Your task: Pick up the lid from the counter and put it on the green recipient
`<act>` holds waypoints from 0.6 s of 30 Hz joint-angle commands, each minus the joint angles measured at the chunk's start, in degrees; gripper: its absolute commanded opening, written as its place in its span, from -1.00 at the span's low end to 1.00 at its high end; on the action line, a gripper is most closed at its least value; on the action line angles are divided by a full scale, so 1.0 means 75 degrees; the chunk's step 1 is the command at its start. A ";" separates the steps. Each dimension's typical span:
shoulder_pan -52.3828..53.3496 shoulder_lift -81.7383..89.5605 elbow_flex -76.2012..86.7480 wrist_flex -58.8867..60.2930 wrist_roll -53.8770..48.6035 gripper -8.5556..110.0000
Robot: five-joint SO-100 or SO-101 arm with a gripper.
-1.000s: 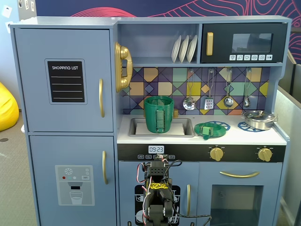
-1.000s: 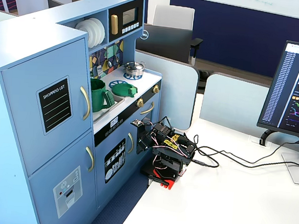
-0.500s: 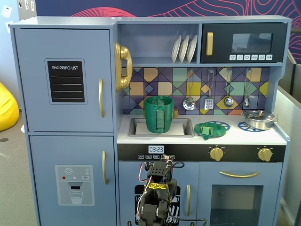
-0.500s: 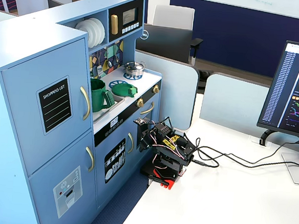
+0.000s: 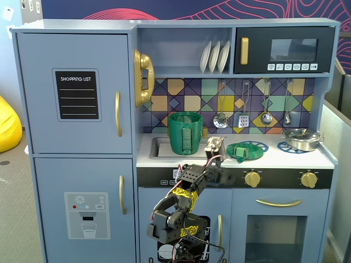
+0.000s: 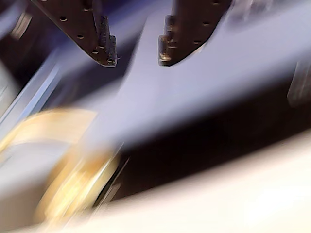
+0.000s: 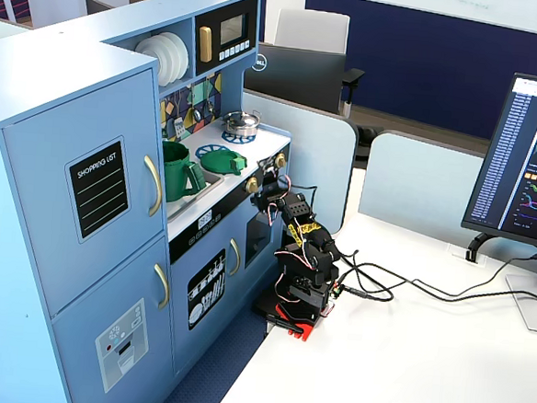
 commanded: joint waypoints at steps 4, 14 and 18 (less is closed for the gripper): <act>0.0563 -0.0258 -0.0164 -0.2367 0.0949 -0.28; 0.0223 -0.1922 -0.0809 -0.3926 0.0809 -0.21; 0.0035 -0.2813 -0.1055 -0.4875 0.0879 -0.24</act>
